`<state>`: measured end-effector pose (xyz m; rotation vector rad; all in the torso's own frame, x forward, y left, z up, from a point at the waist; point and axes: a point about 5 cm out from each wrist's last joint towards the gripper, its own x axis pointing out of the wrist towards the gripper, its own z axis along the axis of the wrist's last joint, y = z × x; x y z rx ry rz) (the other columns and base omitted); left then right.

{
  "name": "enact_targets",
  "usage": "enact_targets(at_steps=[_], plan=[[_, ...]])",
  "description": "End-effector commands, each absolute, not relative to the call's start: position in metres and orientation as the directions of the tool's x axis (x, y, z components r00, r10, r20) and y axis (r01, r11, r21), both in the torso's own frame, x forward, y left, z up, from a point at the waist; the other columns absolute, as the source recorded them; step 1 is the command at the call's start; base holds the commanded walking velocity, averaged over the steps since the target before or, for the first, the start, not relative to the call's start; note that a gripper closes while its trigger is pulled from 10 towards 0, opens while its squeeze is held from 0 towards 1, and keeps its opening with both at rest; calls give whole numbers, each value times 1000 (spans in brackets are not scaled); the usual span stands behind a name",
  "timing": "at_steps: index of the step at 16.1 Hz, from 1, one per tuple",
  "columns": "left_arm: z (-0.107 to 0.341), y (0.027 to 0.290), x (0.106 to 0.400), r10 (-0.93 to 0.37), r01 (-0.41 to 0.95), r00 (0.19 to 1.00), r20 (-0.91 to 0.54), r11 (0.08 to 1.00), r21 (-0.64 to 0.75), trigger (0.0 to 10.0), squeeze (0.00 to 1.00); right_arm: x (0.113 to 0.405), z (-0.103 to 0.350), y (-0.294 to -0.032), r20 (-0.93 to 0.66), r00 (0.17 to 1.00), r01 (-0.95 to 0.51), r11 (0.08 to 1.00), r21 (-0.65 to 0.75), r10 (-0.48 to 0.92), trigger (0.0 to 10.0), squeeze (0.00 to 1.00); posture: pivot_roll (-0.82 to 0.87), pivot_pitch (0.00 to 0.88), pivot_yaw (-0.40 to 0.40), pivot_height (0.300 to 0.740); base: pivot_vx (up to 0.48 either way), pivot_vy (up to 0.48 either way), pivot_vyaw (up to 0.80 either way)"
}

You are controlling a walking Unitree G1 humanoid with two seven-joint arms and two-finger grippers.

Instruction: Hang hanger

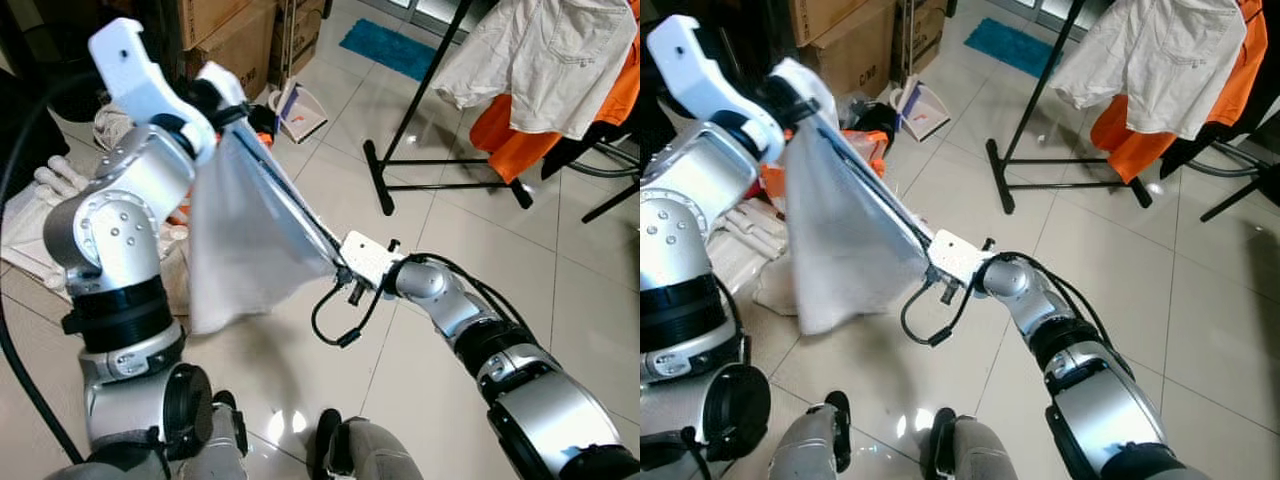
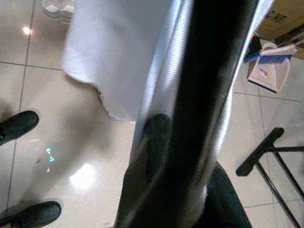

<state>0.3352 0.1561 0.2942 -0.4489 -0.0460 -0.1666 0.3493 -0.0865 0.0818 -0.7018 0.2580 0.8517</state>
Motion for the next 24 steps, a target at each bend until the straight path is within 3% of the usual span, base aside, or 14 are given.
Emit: enact_targets(at_steps=[1,6,8,10,14,19,21,24], plan=[[313,144,328,-202,249,967,155,879,-406,10000,0,347,71,-100,-535,649,-761,462,-456,540,0,0,53,201,-207,740,0,0,0],[295,145,329,-225,232,972,64,891,-390,10000,0,357,85,-101,-416,748,-663,578,-475,517,0,0,53,207,-198,740,0,0,0],[284,156,332,-191,182,981,15,905,-385,10000,0,362,97,-100,-336,783,-621,623,-476,524,0,0,53,209,-195,740,0,0,0],[269,178,336,-110,86,993,-43,924,-373,10000,0,366,105,-100,-296,789,-615,695,-373,539,0,0,53,209,-195,740,0,0,0],[269,188,337,-85,62,995,-45,925,-374,10000,0,364,100,-101,-338,767,-641,663,-387,545,0,0,48,211,-202,740,0,0,0],[278,187,335,-92,79,996,-17,921,-382,10000,0,347,78,-95,-458,662,-748,487,-451,593,0,0,56,212,-200,740,0,0,0],[296,178,332,-121,130,991,49,916,-381,10000,0,344,71,-95,-495,650,-760,488,-430,577,0,0,57,212,-198,740,0,0,0],[304,159,326,-216,226,974,68,906,-357,10000,0,348,72,-97,-492,673,-735,574,-361,552,0,0,61,208,-195,740,0,0,0]])
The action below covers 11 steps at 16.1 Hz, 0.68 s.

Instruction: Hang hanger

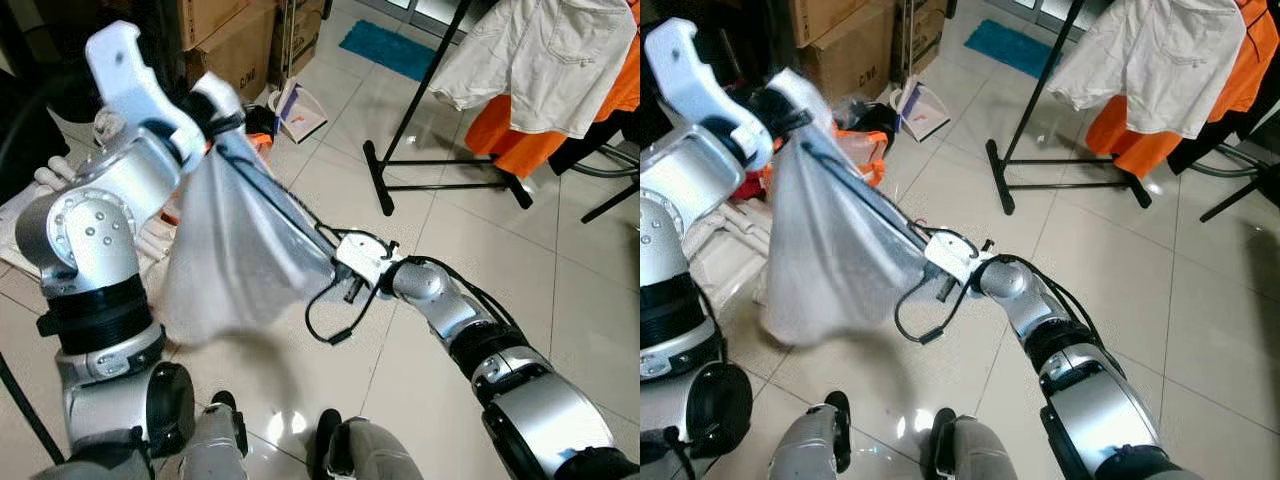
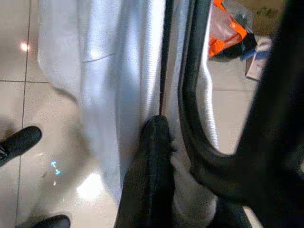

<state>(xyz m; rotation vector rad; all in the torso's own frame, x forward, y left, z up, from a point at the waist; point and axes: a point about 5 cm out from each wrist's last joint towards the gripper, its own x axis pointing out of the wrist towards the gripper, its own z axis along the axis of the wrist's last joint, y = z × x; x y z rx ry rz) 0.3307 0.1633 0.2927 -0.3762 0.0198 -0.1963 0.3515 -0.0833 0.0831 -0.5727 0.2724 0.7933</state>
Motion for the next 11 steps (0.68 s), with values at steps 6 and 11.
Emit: enact_targets(at_steps=[6,11], plan=[[259,143,321,-310,257,945,-103,901,-348,10000,0,362,85,-105,-427,777,-603,741,-295,462,0,0,63,196,-195,740,0,0,0],[262,113,297,-465,390,880,-96,824,-412,10000,0,362,83,-109,-441,807,-585,630,-511,393,0,0,67,205,-205,740,0,0,0]])
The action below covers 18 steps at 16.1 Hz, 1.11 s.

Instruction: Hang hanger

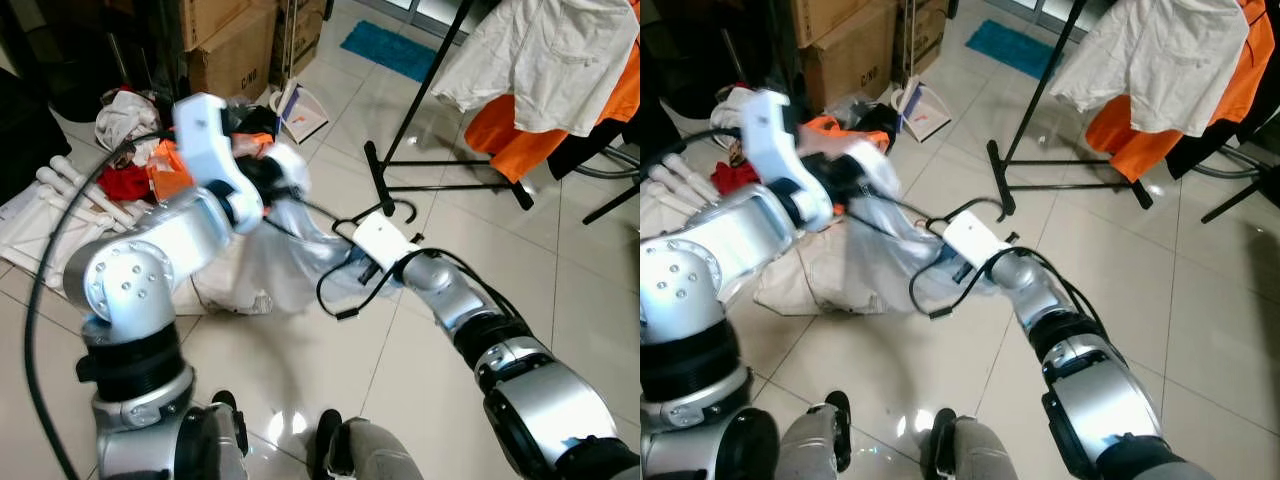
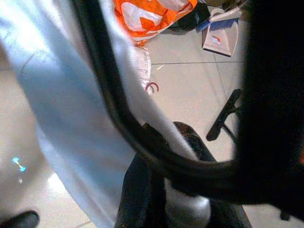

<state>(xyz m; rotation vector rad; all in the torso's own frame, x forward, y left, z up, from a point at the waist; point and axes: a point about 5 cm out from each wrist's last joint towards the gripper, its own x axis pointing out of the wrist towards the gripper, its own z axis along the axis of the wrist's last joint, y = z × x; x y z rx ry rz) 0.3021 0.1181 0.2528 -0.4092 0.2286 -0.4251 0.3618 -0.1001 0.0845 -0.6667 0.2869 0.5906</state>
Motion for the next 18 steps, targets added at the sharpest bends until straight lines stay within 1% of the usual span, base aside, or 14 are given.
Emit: enact_targets(at_steps=[1,3,5,6,7,9,10,12,13,16,17,18], plan=[[268,121,297,-450,385,890,-79,832,-400,10000,0,362,81,-111,-445,811,-581,614,-534,380,0,0,69,207,-206,740,0,0,0],[270,150,299,-369,318,923,-105,889,-329,10000,0,362,80,-116,-445,822,-564,611,-555,355,0,0,74,210,-202,740,0,0,0],[265,178,301,-270,224,954,-133,932,-284,10000,0,363,81,-119,-441,829,-552,630,-546,344,0,0,74,212,-202,740,0,0,0],[263,185,302,-243,199,959,-143,942,-271,10000,0,363,81,-120,-438,830,-550,632,-546,344,0,0,73,213,-202,740,0,0,0],[247,208,307,-147,94,969,-200,963,-252,10000,0,364,84,-120,-416,838,-540,649,-536,354,0,0,72,213,-203,740,0,0,0],[238,216,306,-119,58,965,-233,966,-253,10000,0,366,88,-122,-390,852,-519,660,-544,349,0,0,62,215,-205,740,0,0,0],[235,213,305,-132,70,960,-246,967,-246,10000,0,368,91,-123,-365,867,-496,667,-556,340,0,0,60,216,-204,740,0,0,0],[233,212,303,-145,81,957,-251,965,-250,10000,0,368,92,-122,-355,871,-490,659,-570,340,0,0,62,218,-204,740,0,0,0],[235,204,302,-193,129,950,-245,959,-253,10000,0,368,93,-121,-345,873,-487,644,-589,345,0,0,64,217,-205,740,0,0,0],[228,203,299,-214,149,939,-269,959,-242,10000,0,370,99,-117,-299,890,-456,668,-589,344,0,0,75,219,-203,740,0,0,0],[220,209,299,-184,121,938,-293,968,-222,10000,0,372,104,-114,-268,891,-454,683,-572,367,0,0,75,219,-203,740,0,0,0],[212,223,301,-112,44,946,-303,974,-222,10000,0,371,110,-106,-226,870,-488,707,-512,438,0,0,77,220,-201,740,0,0,0]])
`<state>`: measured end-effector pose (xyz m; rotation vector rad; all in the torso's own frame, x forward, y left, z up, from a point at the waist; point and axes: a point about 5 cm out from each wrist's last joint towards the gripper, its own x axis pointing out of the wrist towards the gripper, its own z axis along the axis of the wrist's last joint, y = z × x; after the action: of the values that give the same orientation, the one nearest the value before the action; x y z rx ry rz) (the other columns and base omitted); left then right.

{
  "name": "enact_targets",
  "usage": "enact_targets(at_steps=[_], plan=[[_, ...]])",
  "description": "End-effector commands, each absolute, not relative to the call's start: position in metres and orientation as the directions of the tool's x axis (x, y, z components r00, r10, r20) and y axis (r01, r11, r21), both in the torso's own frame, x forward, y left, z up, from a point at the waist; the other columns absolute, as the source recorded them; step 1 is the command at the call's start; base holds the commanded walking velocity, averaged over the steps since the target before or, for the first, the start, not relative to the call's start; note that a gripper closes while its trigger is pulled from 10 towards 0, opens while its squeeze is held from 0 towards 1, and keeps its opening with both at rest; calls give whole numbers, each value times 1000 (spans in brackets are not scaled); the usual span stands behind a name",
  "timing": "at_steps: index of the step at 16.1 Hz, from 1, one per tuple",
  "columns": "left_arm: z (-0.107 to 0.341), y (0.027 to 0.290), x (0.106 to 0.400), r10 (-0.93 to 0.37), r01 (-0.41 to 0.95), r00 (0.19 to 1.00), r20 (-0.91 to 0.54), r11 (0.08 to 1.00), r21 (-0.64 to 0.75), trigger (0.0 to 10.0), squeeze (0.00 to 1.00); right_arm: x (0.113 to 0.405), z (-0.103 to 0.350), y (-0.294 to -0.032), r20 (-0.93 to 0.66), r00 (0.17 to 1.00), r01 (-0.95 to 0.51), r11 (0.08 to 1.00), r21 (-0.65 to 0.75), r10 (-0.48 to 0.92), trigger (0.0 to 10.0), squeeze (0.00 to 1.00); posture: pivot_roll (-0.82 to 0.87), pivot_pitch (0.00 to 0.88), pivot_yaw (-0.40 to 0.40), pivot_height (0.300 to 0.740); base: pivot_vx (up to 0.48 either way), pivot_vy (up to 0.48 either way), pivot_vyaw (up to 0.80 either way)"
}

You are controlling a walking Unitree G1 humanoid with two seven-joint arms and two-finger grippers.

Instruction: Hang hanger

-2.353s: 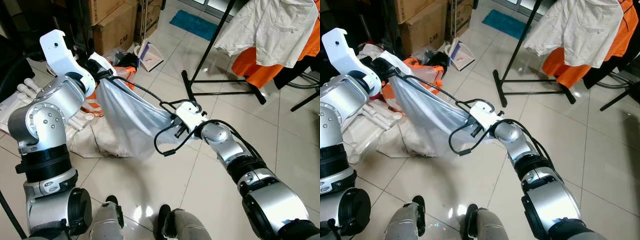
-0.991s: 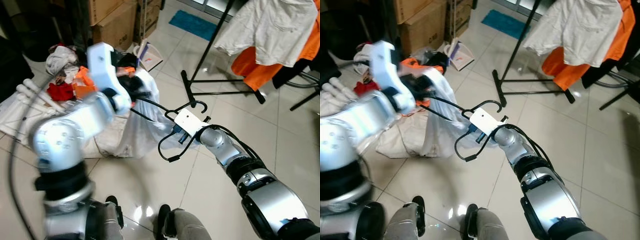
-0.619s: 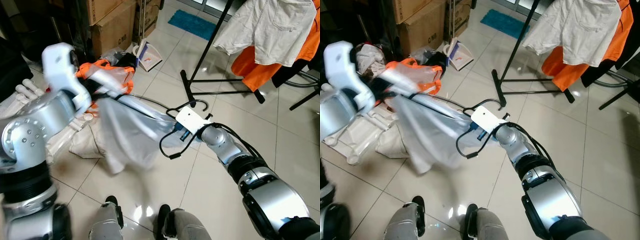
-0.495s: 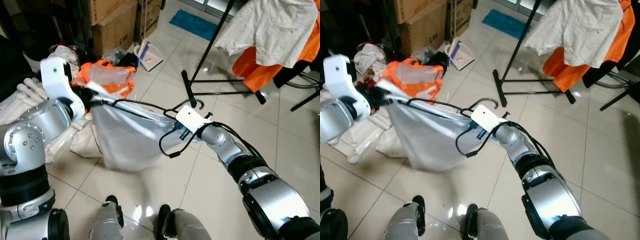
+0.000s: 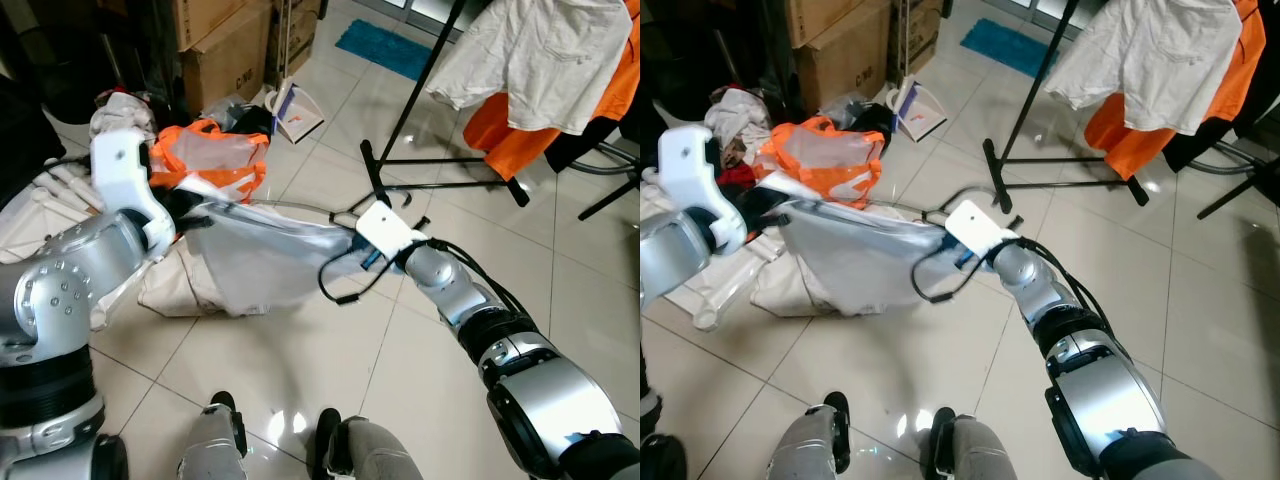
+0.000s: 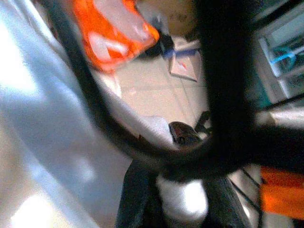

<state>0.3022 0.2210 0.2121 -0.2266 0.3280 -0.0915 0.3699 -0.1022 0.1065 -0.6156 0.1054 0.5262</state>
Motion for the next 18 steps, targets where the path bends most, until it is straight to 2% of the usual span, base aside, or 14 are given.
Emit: enact_targets(at_steps=[1,5,9,11,12,16,18], plan=[[208,234,304,-48,-18,954,-295,975,-220,10000,0,370,115,-100,-199,843,-531,718,-450,499,0,0,77,220,-201,740,0,0,0],[208,268,312,136,-184,970,-200,951,-248,10000,0,363,125,-90,-142,728,-672,656,-342,671,0,0,78,224,-205,740,0,0,0],[198,277,311,157,-225,951,-265,942,-249,10000,0,359,123,-94,-166,701,-683,585,-437,694,0,0,74,224,-201,740,0,0,0],[200,270,311,106,-196,954,-280,928,-316,10000,0,356,121,-96,-185,686,-685,538,-492,704,0,0,71,222,-199,740,0,0,0],[208,254,311,18,-119,962,-271,925,-361,10000,0,357,119,-97,-202,700,-667,527,-527,684,0,0,72,218,-199,740,0,0,0],[243,209,305,-202,119,959,-199,924,-364,10000,0,357,112,-100,-249,723,-618,443,-650,644,0,0,76,211,-198,740,0,0,0],[252,195,301,-288,197,936,-204,906,-374,10000,0,357,110,-100,-266,728,-608,414,-678,632,0,0,76,211,-198,740,0,0,0]])
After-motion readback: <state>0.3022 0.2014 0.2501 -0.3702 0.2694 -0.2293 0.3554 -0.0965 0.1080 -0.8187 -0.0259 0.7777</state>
